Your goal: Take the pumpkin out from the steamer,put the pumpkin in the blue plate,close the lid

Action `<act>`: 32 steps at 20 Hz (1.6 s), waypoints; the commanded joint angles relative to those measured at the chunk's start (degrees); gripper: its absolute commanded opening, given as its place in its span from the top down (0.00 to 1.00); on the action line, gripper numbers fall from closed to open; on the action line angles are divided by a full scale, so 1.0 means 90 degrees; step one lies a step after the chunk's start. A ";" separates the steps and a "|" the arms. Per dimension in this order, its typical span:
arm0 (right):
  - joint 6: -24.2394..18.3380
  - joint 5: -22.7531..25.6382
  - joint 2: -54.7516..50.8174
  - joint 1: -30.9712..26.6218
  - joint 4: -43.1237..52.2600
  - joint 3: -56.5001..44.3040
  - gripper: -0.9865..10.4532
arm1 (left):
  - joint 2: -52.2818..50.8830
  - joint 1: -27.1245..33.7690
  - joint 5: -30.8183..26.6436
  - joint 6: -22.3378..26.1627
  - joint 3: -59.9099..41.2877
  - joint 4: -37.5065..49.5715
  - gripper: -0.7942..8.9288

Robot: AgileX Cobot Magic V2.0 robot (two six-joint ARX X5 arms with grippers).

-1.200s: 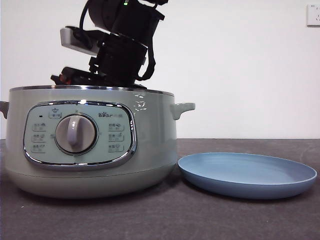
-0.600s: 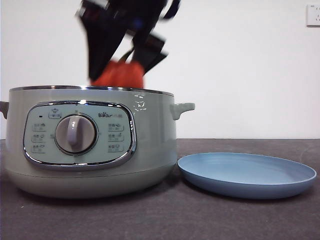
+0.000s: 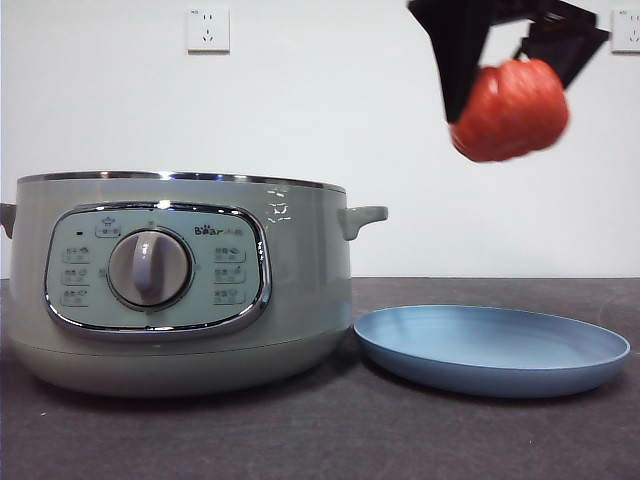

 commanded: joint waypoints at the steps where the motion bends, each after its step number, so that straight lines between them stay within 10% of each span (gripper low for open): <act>1: 0.0328 0.0274 -0.0177 0.0007 0.0546 -0.0690 0.92 | -0.0073 -0.0002 -0.0015 0.0075 0.0078 0.0296 0.93; 13: 0.0355 0.0223 -0.0357 0.0000 0.4131 -0.3509 0.92 | 0.0073 -0.0002 -0.0017 0.0075 0.0078 0.0299 0.93; 23: 0.0323 0.0219 0.0007 -0.0051 0.4374 -0.3633 0.90 | 0.0491 -0.0002 0.0471 0.0075 0.0078 0.0495 0.93; 32: 0.0325 0.0226 0.0440 -0.0053 0.4444 -0.3633 0.51 | 0.0495 -0.0002 0.0658 0.0073 0.0078 0.0488 0.93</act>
